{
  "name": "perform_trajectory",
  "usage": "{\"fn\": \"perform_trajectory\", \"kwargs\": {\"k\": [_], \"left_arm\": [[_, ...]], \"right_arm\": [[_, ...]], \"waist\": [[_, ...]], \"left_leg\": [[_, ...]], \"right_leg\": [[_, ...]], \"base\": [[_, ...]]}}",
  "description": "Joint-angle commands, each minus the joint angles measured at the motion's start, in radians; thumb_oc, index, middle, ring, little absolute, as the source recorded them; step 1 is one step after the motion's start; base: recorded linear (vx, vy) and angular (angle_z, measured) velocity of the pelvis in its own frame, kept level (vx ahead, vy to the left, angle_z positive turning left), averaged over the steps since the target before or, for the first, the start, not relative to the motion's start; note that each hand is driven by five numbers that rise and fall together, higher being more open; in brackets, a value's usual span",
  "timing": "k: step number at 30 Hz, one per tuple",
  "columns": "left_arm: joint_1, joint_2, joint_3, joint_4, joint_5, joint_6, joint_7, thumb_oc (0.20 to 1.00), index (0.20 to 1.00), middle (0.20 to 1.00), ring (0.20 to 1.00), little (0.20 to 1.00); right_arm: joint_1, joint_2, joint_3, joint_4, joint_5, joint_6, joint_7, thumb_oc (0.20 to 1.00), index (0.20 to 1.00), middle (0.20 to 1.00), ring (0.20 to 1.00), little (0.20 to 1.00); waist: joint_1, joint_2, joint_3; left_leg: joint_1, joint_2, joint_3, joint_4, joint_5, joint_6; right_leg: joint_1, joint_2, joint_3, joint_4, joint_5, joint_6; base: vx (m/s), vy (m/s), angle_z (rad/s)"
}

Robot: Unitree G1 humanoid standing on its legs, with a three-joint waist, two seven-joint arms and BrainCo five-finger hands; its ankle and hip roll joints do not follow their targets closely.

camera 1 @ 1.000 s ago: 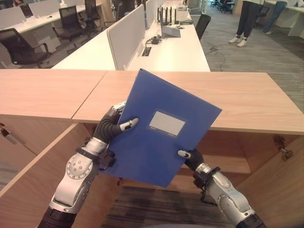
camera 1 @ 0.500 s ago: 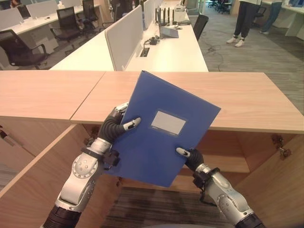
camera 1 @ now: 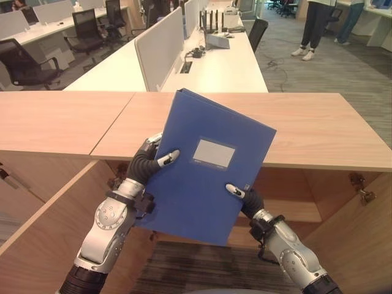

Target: Put the empty folder in the office cabinet

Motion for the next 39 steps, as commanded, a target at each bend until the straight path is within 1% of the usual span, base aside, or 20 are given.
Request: {"fn": "perform_trajectory", "kwargs": {"k": [1, 2, 3, 4, 5, 6, 8, 9, 10, 11, 12, 14, 15, 16, 21, 24, 31, 33, 34, 39], "left_arm": [[-0.122, -0.019, -0.01, -0.047, -0.038, -0.075, -0.008, 0.2, 0.2, 0.2, 0.2, 0.2], [-0.117, -0.02, -0.004, -0.05, -0.039, -0.076, -0.007, 0.2, 0.2, 0.2, 0.2, 0.2], [-0.109, -0.018, 0.003, -0.052, -0.041, -0.076, -0.007, 0.272, 0.272, 0.272, 0.272, 0.272], [-0.102, -0.016, 0.01, -0.054, -0.041, -0.076, -0.006, 0.57, 0.57, 0.57, 0.57, 0.57], [-0.095, -0.013, 0.021, -0.056, -0.042, -0.076, -0.006, 0.57, 0.57, 0.57, 0.57, 0.57], [-0.084, -0.008, 0.037, -0.062, -0.042, -0.078, -0.004, 1.0, 1.0, 1.0, 1.0, 1.0], [-0.043, -0.003, 0.088, -0.08, -0.047, -0.082, -0.003, 1.0, 1.0, 1.0, 1.0, 1.0], [-0.042, -0.003, 0.088, -0.081, -0.047, -0.081, -0.004, 1.0, 1.0, 1.0, 1.0, 1.0], [-0.042, -0.003, 0.088, -0.082, -0.047, -0.081, -0.004, 1.0, 1.0, 1.0, 1.0, 1.0], [0.021, -0.004, 0.15, -0.095, -0.064, -0.086, -0.016, 1.0, 1.0, 1.0, 1.0, 1.0], [0.022, -0.004, 0.151, -0.096, -0.064, -0.086, -0.016, 1.0, 1.0, 1.0, 1.0, 1.0], [0.086, -0.014, 0.224, -0.122, -0.093, -0.092, -0.031, 1.0, 1.0, 1.0, 1.0, 1.0], [0.089, -0.014, 0.225, -0.124, -0.093, -0.091, -0.032, 1.0, 1.0, 1.0, 1.0, 1.0], [0.131, -0.023, 0.273, -0.141, -0.135, -0.091, -0.048, 1.0, 1.0, 1.0, 1.0, 1.0], [0.197, -0.039, 0.355, -0.157, -0.165, -0.091, -0.07, 1.0, 1.0, 1.0, 1.0, 1.0], [0.233, -0.044, 0.39, -0.146, -0.178, -0.084, -0.07, 1.0, 1.0, 1.0, 1.0, 1.0], [0.298, -0.038, 0.419, -0.114, -0.152, -0.068, -0.078, 1.0, 1.0, 1.0, 1.0, 1.0], [0.33, -0.038, 0.409, -0.081, -0.149, -0.054, -0.09, 1.0, 1.0, 1.0, 1.0, 1.0], [0.331, -0.038, 0.409, -0.081, -0.149, -0.054, -0.09, 1.0, 1.0, 1.0, 1.0, 1.0], [0.37, -0.027, 0.365, 0.049, -0.124, -0.027, -0.133, 1.0, 1.0, 1.0, 1.0, 1.0]], "right_arm": [[-0.116, 0.065, 0.035, -0.072, -0.027, -0.037, 0.031, 0.2, 0.2, 0.2, 0.2, 0.2], [-0.114, 0.064, 0.03, -0.071, -0.032, -0.038, 0.03, 0.2, 0.2, 0.2, 0.2, 0.2], [-0.112, 0.063, 0.025, -0.071, -0.035, -0.039, 0.03, 0.2, 0.2, 0.2, 0.2, 0.2], [-0.11, 0.06, 0.021, -0.072, -0.041, -0.039, 0.031, 0.2, 0.2, 0.2, 0.2, 0.2], [-0.108, 0.056, 0.012, -0.072, -0.052, -0.041, 0.03, 0.2, 0.2, 0.2, 0.2, 0.2], [-0.104, 0.049, 0.002, -0.075, -0.069, -0.044, 0.028, 0.2, 0.2, 0.2, 0.2, 0.2], [-0.093, 0.022, -0.05, -0.108, -0.161, -0.063, 0.016, 0.2, 0.2, 0.2, 0.2, 0.2], [-0.092, 0.022, -0.05, -0.109, -0.162, -0.062, 0.016, 0.2, 0.2, 0.2, 0.2, 0.2], [-0.092, 0.022, -0.05, -0.11, -0.162, -0.062, 0.016, 0.2, 0.2, 0.2, 0.2, 0.2], [-0.077, -0.003, -0.123, -0.155, -0.257, -0.096, -0.006, 0.2, 0.2, 0.2, 0.2, 0.2], [-0.076, -0.003, -0.123, -0.155, -0.258, -0.095, -0.007, 0.2, 0.2, 0.2, 0.2, 0.2], [-0.059, -0.015, -0.194, -0.195, -0.334, -0.125, -0.029, 0.2, 0.2, 0.2, 0.2, 0.2], [-0.058, -0.015, -0.194, -0.196, -0.334, -0.125, -0.029, 0.2, 0.2, 0.2, 0.2, 0.2], [-0.048, -0.027, -0.239, -0.219, -0.393, -0.14, -0.044, 0.2, 0.2, 0.2, 0.2, 0.2], [-0.024, -0.031, -0.308, -0.242, -0.457, -0.156, -0.063, 0.2, 0.2, 0.2, 0.2, 0.2], [-0.018, -0.039, -0.338, -0.235, -0.477, -0.154, -0.075, 0.2, 0.2, 0.2, 0.2, 0.2], [-0.007, -0.037, -0.357, -0.239, -0.488, -0.147, -0.074, 0.2, 0.2, 0.2, 0.2, 0.2], [0.001, -0.031, -0.349, -0.232, -0.483, -0.143, -0.069, 0.2, 0.2, 0.2, 0.2, 0.2], [0.001, -0.03, -0.349, -0.231, -0.483, -0.143, -0.069, 0.2, 0.2, 0.2, 0.2, 0.2], [0.024, -0.027, -0.317, -0.191, -0.485, -0.124, -0.036, 0.2, 0.2, 0.2, 0.2, 0.2]], "waist": [[0.007, -0.017, 0.03], [0.008, -0.016, 0.029], [0.009, -0.016, 0.029], [0.009, -0.016, 0.029], [0.011, -0.017, 0.031], [0.012, -0.017, 0.031], [0.014, -0.016, 0.03], [0.014, -0.015, 0.028], [0.014, -0.015, 0.03], [0.017, -0.013, 0.03], [0.017, -0.012, 0.029], [0.021, -0.008, 0.031], [0.021, -0.008, 0.03], [0.025, -0.006, 0.033], [0.035, -0.001, 0.035], [0.043, 0.001, 0.037], [0.052, 0.004, 0.041], [0.055, 0.005, 0.044], [0.055, 0.005, 0.042], [0.056, 0.008, 0.05]], "left_leg": [[0.02, 0.006, -0.057, 0.012, -0.056, -0.007], [0.025, 0.007, -0.058, 0.012, -0.068, -0.009], [0.024, 0.007, -0.059, 0.012, -0.067, -0.008], [0.024, 0.007, -0.059, 0.012, -0.067, -0.008], [0.017, 0.006, -0.059, 0.012, -0.056, -0.007], [0.016, 0.005, -0.06, 0.012, -0.056, -0.007], [0.015, 0.006, -0.063, 0.012, -0.055, -0.006], [0.021, 0.007, -0.063, 0.012, -0.067, -0.007], [0.015, 0.006, -0.063, 0.012, -0.056, -0.006], [0.012, 0.005, -0.067, 0.012, -0.057, -0.004], [0.012, 0.005, -0.067, 0.012, -0.057, -0.004], [0.011, 0.004, -0.073, 0.012, -0.058, -0.002], [0.011, 0.004, -0.073, 0.012, -0.058, -0.002], [0.007, 0.004, -0.077, 0.012, -0.057, 0.0], [0.001, 0.0, -0.083, 0.012, -0.06, 0.003], [-0.002, -0.002, -0.088, 0.012, -0.059, 0.005], [-0.005, -0.003, -0.098, 0.012, -0.056, 0.007], [-0.006, -0.004, -0.102, 0.012, -0.055, 0.007], [0.0, -0.003, -0.103, 0.012, -0.067, 0.006], [0.0, -0.004, -0.105, 0.012, -0.066, 0.006]], "right_leg": [[0.049, -0.005, -0.018, 0.017, -0.081, 0.018], [0.055, -0.005, -0.019, 0.016, -0.09, 0.02], [0.055, -0.004, -0.02, 0.016, -0.09, 0.02], [0.055, -0.005, -0.02, 0.016, -0.09, 0.02], [0.049, -0.005, -0.019, 0.017, -0.081, 0.019], [0.049, -0.006, -0.02, 0.017, -0.081, 0.019], [0.05, -0.007, -0.023, 0.016, -0.082, 0.019], [0.056, -0.006, -0.023, 0.015, -0.092, 0.021], [0.05, -0.007, -0.023, 0.016, -0.082, 0.019], [0.049, -0.008, -0.025, 0.016, -0.083, 0.019], [0.05, -0.007, -0.025, 0.016, -0.083, 0.019], [0.05, -0.007, -0.028, 0.016, -0.085, 0.019], [0.05, -0.007, -0.028, 0.016, -0.085, 0.019], [0.049, -0.008, -0.03, 0.015, -0.084, 0.019], [0.047, -0.009, -0.034, 0.013, -0.087, 0.018], [0.05, -0.009, -0.037, 0.013, -0.088, 0.016], [0.056, -0.008, -0.043, 0.014, -0.093, 0.011], [0.058, -0.008, -0.048, 0.015, -0.093, 0.012], [0.064, -0.007, -0.048, 0.014, -0.103, 0.013], [0.065, -0.009, -0.052, 0.016, -0.103, 0.014]], "base": [[0.0, 0.0, 0.0], [0.0, 0.0, 0.0], [0.04, 0.007, 0.01], [-0.04, 0.003, 0.01], [-0.04, 0.002, 0.01], [-0.04, 0.003, 0.0], [0.02, 0.001, 0.0], [0.0, 0.0, 0.0], [0.0, 0.0, 0.0], [0.0, 0.0, 0.0], [0.02, 0.014, 0.04], [0.01, 0.009, 0.05], [0.02, 0.005, 0.08], [0.0, 0.008, 0.07], [0.0, 0.007, 0.06], [0.0, 0.0, 0.0], [0.0, 0.003, 0.06], [0.02, -0.002, 0.11], [0.04, 0.001, 0.08], [0.0, 0.0, 0.03]]}}
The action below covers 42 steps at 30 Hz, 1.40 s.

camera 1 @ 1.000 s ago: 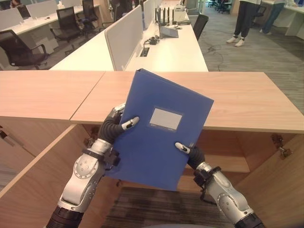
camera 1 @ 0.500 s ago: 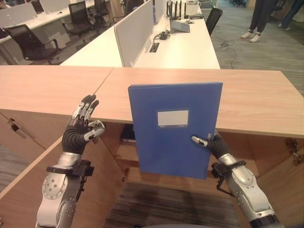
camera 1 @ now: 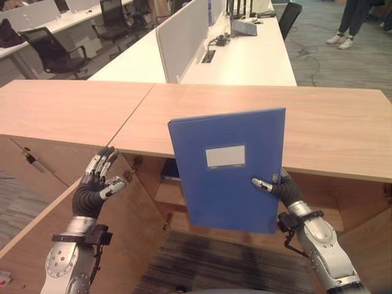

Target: Put the empty folder in the office cabinet

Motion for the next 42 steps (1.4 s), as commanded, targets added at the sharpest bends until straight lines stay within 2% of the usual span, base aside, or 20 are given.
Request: {"fn": "perform_trajectory", "kwargs": {"k": [1, 3, 4, 8, 9, 11, 16, 24, 25, 30, 36, 38, 40, 41, 42], "left_arm": [[-0.014, 0.065, -0.009, 0.046, 0.019, 0.001, -0.054, 1.0, 1.0, 1.0, 1.0, 1.0], [0.001, 0.108, -0.052, 0.16, 0.049, 0.029, -0.123, 1.0, 1.0, 1.0, 1.0, 1.0], [0.0, 0.108, -0.053, 0.162, 0.049, 0.028, -0.124, 1.0, 1.0, 1.0, 1.0, 1.0], [0.0, 0.141, -0.123, 0.35, 0.124, 0.052, -0.171, 1.0, 1.0, 1.0, 1.0, 1.0], [-0.001, 0.153, -0.169, 0.441, 0.181, 0.059, -0.198, 1.0, 1.0, 1.0, 1.0, 1.0], [-0.009, 0.153, -0.194, 0.495, 0.213, 0.059, -0.208, 1.0, 1.0, 1.0, 1.0, 1.0], [-0.057, 0.138, -0.282, 0.684, 0.424, 0.028, -0.173, 1.0, 1.0, 1.0, 1.0, 1.0], [-0.12, 0.092, -0.344, 0.834, 0.568, 0.01, -0.125, 1.0, 1.0, 1.0, 1.0, 1.0], [-0.143, 0.061, -0.357, 0.904, 0.589, 0.016, -0.106, 1.0, 1.0, 1.0, 1.0, 1.0], [-0.185, 0.018, -0.368, 1.009, 0.596, 0.023, -0.063, 1.0, 1.0, 1.0, 1.0, 1.0], [-0.214, -0.031, -0.353, 1.087, 0.557, 0.033, -0.008, 1.0, 1.0, 1.0, 1.0, 1.0], [-0.223, -0.052, -0.339, 1.096, 0.499, 0.037, 0.002, 1.0, 1.0, 1.0, 1.0, 1.0], [-0.235, -0.082, -0.324, 1.096, 0.371, 0.05, -0.004, 1.0, 1.0, 1.0, 1.0, 1.0], [-0.235, -0.081, -0.325, 1.096, 0.37, 0.05, -0.004, 1.0, 1.0, 1.0, 1.0, 1.0], [-0.238, -0.101, -0.314, 1.072, 0.264, 0.063, -0.022, 1.0, 1.0, 1.0, 1.0, 1.0]], "right_arm": [[-0.062, 0.029, -0.013, -0.043, 0.013, -0.062, 0.027, 0.2, 0.2, 0.2, 0.2, 0.2], [-0.055, 0.019, 0.01, -0.002, -0.017, -0.054, 0.058, 0.2, 0.2, 0.2, 0.2, 0.2], [-0.055, 0.019, 0.01, -0.002, -0.017, -0.055, 0.058, 0.2, 0.2, 0.2, 0.2, 0.2], [-0.052, 0.009, 0.045, 0.077, -0.037, -0.053, 0.079, 0.2, 0.2, 0.2, 0.2, 0.2], [-0.051, -0.001, 0.056, 0.11, -0.073, -0.056, 0.082, 0.2, 0.2, 0.2, 0.2, 0.2], [-0.049, -0.001, 0.06, 0.129, -0.075, -0.058, 0.084, 0.2, 0.2, 0.2, 0.2, 0.2], [-0.043, 0.01, 0.079, 0.236, -0.07, -0.058, 0.069, 0.2, 0.2, 0.2, 0.2, 0.2], [-0.055, -0.008, 0.126, 0.34, -0.124, -0.045, 0.062, 0.2, 0.2, 0.2, 0.2, 0.2], [-0.053, -0.011, 0.144, 0.412, -0.15, -0.032, 0.056, 0.2, 0.2, 0.2, 0.2, 0.2], [-0.062, 0.008, 0.159, 0.518, -0.156, -0.02, 0.028, 0.2, 0.2, 0.2, 0.2, 0.2], [-0.074, 0.057, 0.148, 0.642, -0.088, -0.007, -0.008, 0.2, 0.2, 0.2, 0.2, 0.2], [-0.074, 0.082, 0.138, 0.677, -0.041, -0.004, -0.018, 0.2, 0.2, 0.2, 0.2, 0.2], [-0.074, 0.113, 0.117, 0.731, 0.028, 0.0, -0.03, 0.2, 0.2, 0.2, 0.2, 0.2], [-0.074, 0.113, 0.117, 0.731, 0.028, 0.0, -0.03, 0.2, 0.2, 0.2, 0.2, 0.2], [-0.072, 0.126, 0.106, 0.755, 0.055, 0.006, -0.034, 0.2, 0.2, 0.2, 0.2, 0.2]], "waist": [[-0.001, -0.039, 0.029], [-0.001, -0.035, 0.029], [-0.001, -0.035, 0.028], [-0.005, -0.031, 0.027], [-0.008, -0.029, 0.027], [-0.009, -0.028, 0.027], [-0.017, -0.03, 0.024], [-0.022, -0.03, 0.023], [-0.023, -0.032, 0.022], [-0.025, -0.034, 0.021], [-0.025, -0.034, 0.02], [-0.026, -0.034, 0.018], [-0.028, -0.035, 0.017], [-0.028, -0.035, 0.017], [-0.029, -0.036, 0.016]], "left_leg": [[0.033, -0.004, -0.048, 0.011, -0.062, 0.002], [0.031, -0.003, -0.046, 0.011, -0.06, 0.002], [0.031, -0.003, -0.046, 0.011, -0.061, 0.002], [0.03, -0.002, -0.042, 0.011, -0.056, 0.002], [0.028, -0.002, -0.039, 0.011, -0.056, 0.002], [0.027, -0.002, -0.038, 0.011, -0.055, 0.002], [0.02, -0.001, -0.034, 0.011, -0.054, 0.002], [0.014, -0.002, -0.032, 0.011, -0.053, 0.001], [0.012, -0.002, -0.033, 0.011, -0.052, 0.001], [0.008, -0.004, -0.037, 0.011, -0.051, 0.001], [0.007, -0.007, -0.042, 0.011, -0.051, 0.001], [0.008, -0.008, -0.043, 0.011, -0.052, 0.0], [0.01, -0.008, -0.047, 0.011, -0.052, 0.001], [0.01, -0.008, -0.047, 0.011, -0.052, 0.001], [0.013, -0.009, -0.05, 0.011, -0.054, 0.001]], "right_leg": [[0.056, -0.008, 0.008, 0.018, -0.082, 0.013], [0.052, -0.009, 0.007, 0.018, -0.08, 0.016], [0.052, -0.009, 0.007, 0.018, -0.08, 0.016], [0.048, -0.009, 0.011, 0.02, -0.077, 0.02], [0.044, -0.009, 0.011, 0.021, -0.075, 0.022], [0.042, -0.009, 0.012, 0.021, -0.075, 0.023], [0.029, -0.007, 0.017, 0.022, -0.073, 0.027], [0.021, -0.007, 0.019, 0.023, -0.071, 0.028], [0.018, -0.006, 0.017, 0.024, -0.069, 0.028], [0.017, -0.005, 0.014, 0.024, -0.071, 0.027], [0.021, -0.007, 0.007, 0.024, -0.073, 0.026], [0.023, -0.008, 0.006, 0.024, -0.074, 0.025], [0.027, -0.008, 0.004, 0.024, -0.075, 0.024], [0.027, -0.008, 0.003, 0.024, -0.075, 0.024], [0.031, -0.008, 0.003, 0.024, -0.076, 0.023]], "base": [[0.0, 0.0, 0.0], [0.0, 0.0, 0.0], [0.0, 0.0, 0.0], [0.0, 0.0, 0.0], [0.0, 0.0, 0.0], [0.0, 0.0, 0.0], [0.0, 0.0, 0.0], [0.0, 0.0, 0.0], [0.0, 0.0, 0.0], [0.0, 0.0, 0.0], [0.0, 0.0, 0.01], [0.0, 0.0, 0.0], [0.02, 0.001, 0.05], [0.01, 0.0, 0.07], [0.01, -0.001, 0.05]]}}
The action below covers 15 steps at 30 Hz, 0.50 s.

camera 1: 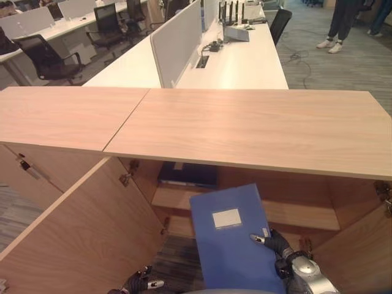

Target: Put the empty folder in the office cabinet

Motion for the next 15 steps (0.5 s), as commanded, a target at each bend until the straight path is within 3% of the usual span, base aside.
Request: {"fn": "perform_trajectory", "kwargs": {"k": [1, 9, 15], "left_arm": [[-0.086, 0.013, 0.027, 0.003, -0.17, -0.001, -0.011, 1.0, 1.0, 1.0, 1.0, 1.0], [-0.08, -0.06, 0.072, -0.136, -0.571, 0.081, -0.123, 1.0, 1.0, 1.0, 1.0, 1.0], [-0.07, -0.075, 0.072, -0.222, -0.734, 0.148, -0.19, 1.0, 1.0, 1.0, 1.0, 1.0]], "right_arm": [[-0.058, 0.032, -0.011, -0.023, 0.088, -0.023, 0.006, 0.2, 0.2, 0.2, 0.2, 0.2], [-0.045, 0.061, -0.038, 0.015, 0.115, -0.007, 0.017, 0.2, 0.2, 0.2, 0.2, 0.2], [-0.042, 0.07, -0.044, 0.039, 0.114, 0.003, 0.03, 0.2, 0.2, 0.2, 0.2, 0.2]], "waist": [[0.002, -0.026, 0.054], [-0.003, -0.03, 0.054], [-0.009, -0.029, 0.054]], "left_leg": [[0.033, -0.009, -0.043, 0.012, -0.061, 0.003], [0.04, -0.009, -0.052, 0.012, -0.065, 0.005], [0.042, -0.01, -0.052, 0.012, -0.067, 0.007]], "right_leg": [[0.047, -0.008, 0.01, 0.024, -0.075, 0.023], [0.058, -0.007, 0.009, 0.025, -0.08, 0.02], [0.057, -0.005, 0.016, 0.025, -0.08, 0.021]], "base": [[0.0, 0.0, 0.0], [0.0, 0.0, 0.0], [0.0, 0.0, 0.0]]}}
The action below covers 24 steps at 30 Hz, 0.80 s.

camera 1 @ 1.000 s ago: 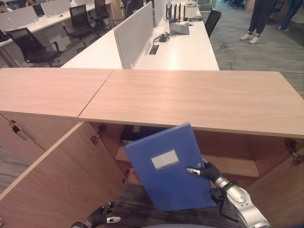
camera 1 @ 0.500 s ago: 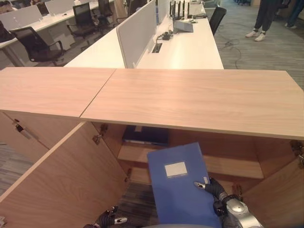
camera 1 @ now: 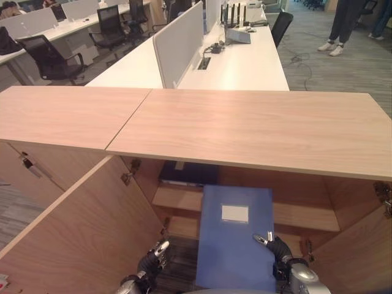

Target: Put the empty folder in the office cabinet

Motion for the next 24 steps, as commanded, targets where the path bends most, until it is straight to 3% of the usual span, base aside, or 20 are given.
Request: {"fn": "perform_trajectory", "kwargs": {"k": [1, 8, 24], "left_arm": [[-0.05, 0.009, 0.026, -0.056, -0.146, 0.034, -0.073, 1.0, 1.0, 1.0, 1.0, 1.0], [-0.015, -0.002, 0.006, -0.116, -0.265, 0.098, -0.123, 1.0, 1.0, 1.0, 1.0, 1.0], [0.024, 0.007, -0.021, -0.158, -0.29, 0.112, -0.15, 1.0, 1.0, 1.0, 1.0, 1.0]], "right_arm": [[-0.054, 0.046, 0.001, 0.029, 0.041, -0.012, 0.039, 0.2, 0.2, 0.2, 0.2, 0.2], [-0.056, 0.055, -0.002, 0.055, 0.04, -0.007, 0.043, 0.2, 0.2, 0.2, 0.2, 0.2], [-0.061, 0.057, -0.01, 0.077, 0.053, -0.001, 0.038, 0.2, 0.2, 0.2, 0.2, 0.2]], "waist": [[-0.007, -0.018, 0.047], [-0.008, -0.016, 0.048], [-0.008, -0.01, 0.051]], "left_leg": [[0.038, -0.01, -0.044, 0.012, -0.067, 0.007], [0.039, -0.011, -0.043, 0.012, -0.068, 0.01], [0.035, -0.014, -0.041, 0.012, -0.068, 0.015]], "right_leg": [[0.05, -0.005, 0.022, 0.025, -0.078, 0.017], [0.049, -0.003, 0.025, 0.027, -0.077, 0.017], [0.039, -0.002, 0.03, 0.029, -0.072, 0.015]], "base": [[0.0, 0.0, 0.0], [0.0, 0.0, 0.0], [0.0, 0.0, 0.0]]}}
